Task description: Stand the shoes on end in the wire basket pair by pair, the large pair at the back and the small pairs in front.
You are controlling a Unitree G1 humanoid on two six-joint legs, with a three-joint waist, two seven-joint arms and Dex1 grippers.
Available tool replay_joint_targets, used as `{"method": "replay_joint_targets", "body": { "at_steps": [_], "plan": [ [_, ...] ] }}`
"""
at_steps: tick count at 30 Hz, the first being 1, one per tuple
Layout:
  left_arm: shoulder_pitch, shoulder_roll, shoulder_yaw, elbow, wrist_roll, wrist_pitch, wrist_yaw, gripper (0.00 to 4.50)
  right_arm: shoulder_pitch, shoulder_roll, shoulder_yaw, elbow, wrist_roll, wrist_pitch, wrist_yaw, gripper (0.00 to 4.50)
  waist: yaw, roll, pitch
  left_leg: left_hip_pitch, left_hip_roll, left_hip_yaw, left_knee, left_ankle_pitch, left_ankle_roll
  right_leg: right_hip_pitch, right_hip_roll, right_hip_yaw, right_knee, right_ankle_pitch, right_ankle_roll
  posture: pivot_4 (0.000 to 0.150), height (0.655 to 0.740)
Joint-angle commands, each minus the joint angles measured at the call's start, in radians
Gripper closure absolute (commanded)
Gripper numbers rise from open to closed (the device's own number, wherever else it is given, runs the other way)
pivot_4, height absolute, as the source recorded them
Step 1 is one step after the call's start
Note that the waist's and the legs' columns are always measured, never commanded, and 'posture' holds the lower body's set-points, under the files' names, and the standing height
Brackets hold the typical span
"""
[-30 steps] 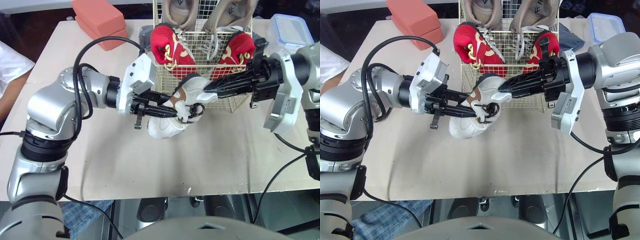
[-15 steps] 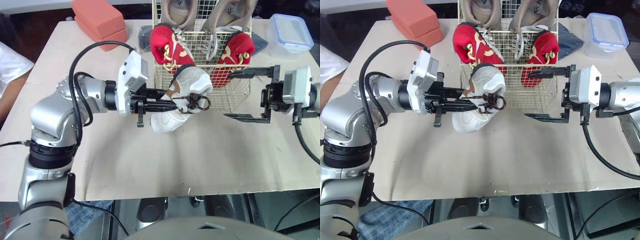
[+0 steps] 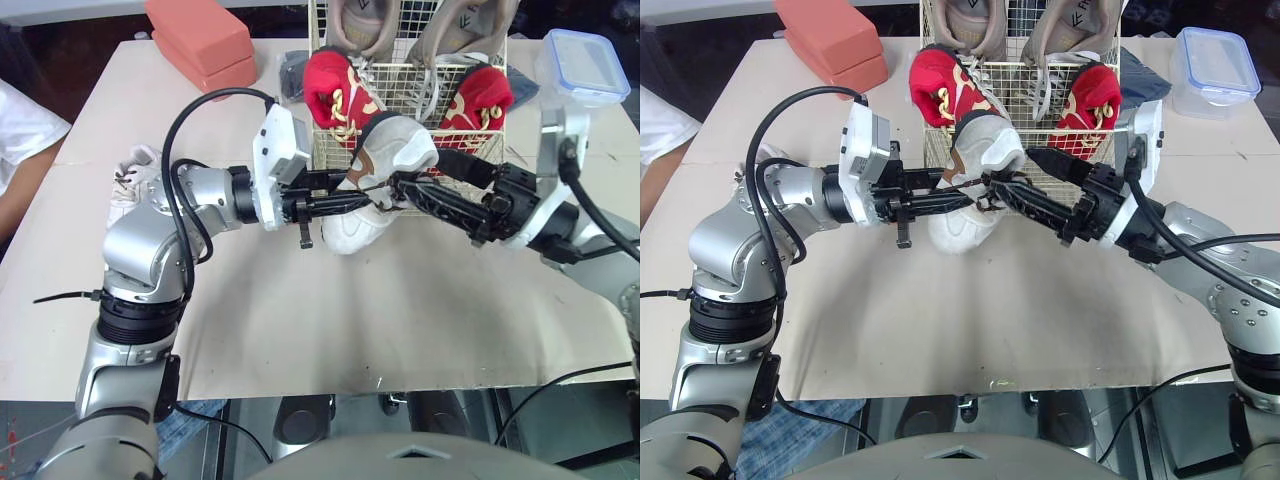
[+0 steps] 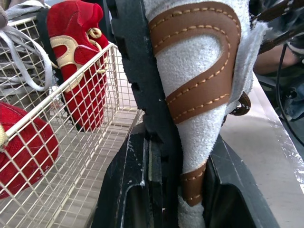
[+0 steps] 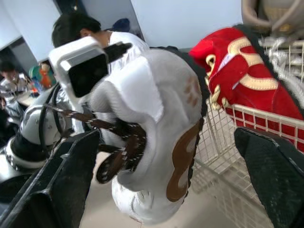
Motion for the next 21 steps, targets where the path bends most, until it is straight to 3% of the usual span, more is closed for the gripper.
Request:
{"method": "replay_joint_targets", "body": {
  "at_steps": [1, 5, 7, 9, 13, 18, 21],
  "plan": [
    [-0.011, 0.006, 0.02, -0.028, -0.006, -0.026, -0.01, 3.93, -0.041, 0.026, -0.005, -0.025, -0.024, 0.021, -0.038, 1.91, -0.001, 0.0, 0.0, 0.0, 0.0, 0.0, 0.0, 0.0, 0.0, 0.0, 0.0, 0.0, 0.0, 0.0, 0.0, 0.15, 0.686],
    [-0.012, -0.001, 0.017, -0.032, -0.012, -0.02, -0.009, 3.93, -0.062, 0.07, 0.005, -0.035, -0.039, 0.04, -0.075, 3.85, -0.001, 0.0, 0.0, 0.0, 0.0, 0.0, 0.0, 0.0, 0.0, 0.0, 0.001, 0.0, 0.0, 0.0, 0.0, 0.15, 0.686],
    [-0.018, -0.01, 0.019, -0.03, -0.017, -0.007, 0.005, 3.93, -0.066, 0.091, 0.005, -0.045, -0.038, 0.044, -0.098, 4.46, -0.001, 0.0, 0.0, 0.0, 0.0, 0.0, 0.0, 0.0, 0.0, 0.0, 0.001, 0.0, 0.0, 0.0, 0.0, 0.15, 0.686],
    [-0.03, -0.006, 0.017, -0.025, -0.025, 0.036, 0.022, 3.93, -0.063, 0.114, 0.002, -0.061, -0.033, 0.043, -0.125, 4.46, -0.001, 0.0, 0.0, 0.0, 0.0, 0.0, 0.0, 0.0, 0.0, 0.0, 0.001, 0.0, 0.0, 0.0, 0.0, 0.15, 0.686],
    [-0.036, 0.002, 0.017, -0.033, -0.035, 0.066, 0.021, 2.05, -0.06, 0.166, -0.012, -0.088, -0.02, 0.025, -0.192, 4.5, -0.001, 0.0, 0.0, 0.0, 0.0, 0.0, 0.0, 0.0, 0.0, 0.0, 0.001, 0.0, 0.0, 0.0, 0.0, 0.15, 0.686],
    [-0.018, 0.032, 0.034, -0.035, -0.012, 0.027, 0.001, 0.05, -0.061, 0.193, -0.087, -0.121, 0.003, -0.016, -0.287, 4.5, -0.001, 0.0, 0.0, 0.0, 0.0, 0.0, 0.0, 0.0, 0.0, 0.0, 0.001, 0.0, 0.0, 0.0, 0.0, 0.15, 0.686],
    [-0.007, 0.06, 0.058, -0.047, -0.03, 0.029, -0.011, 0.05, -0.035, 0.205, -0.143, -0.143, 0.005, -0.053, -0.38, 4.5, -0.001, 0.0, 0.0, 0.0, 0.0, 0.0, 0.0, 0.0, 0.0, 0.0, 0.001, 0.0, 0.0, 0.0, 0.0, 0.15, 0.686]
  ]
}}
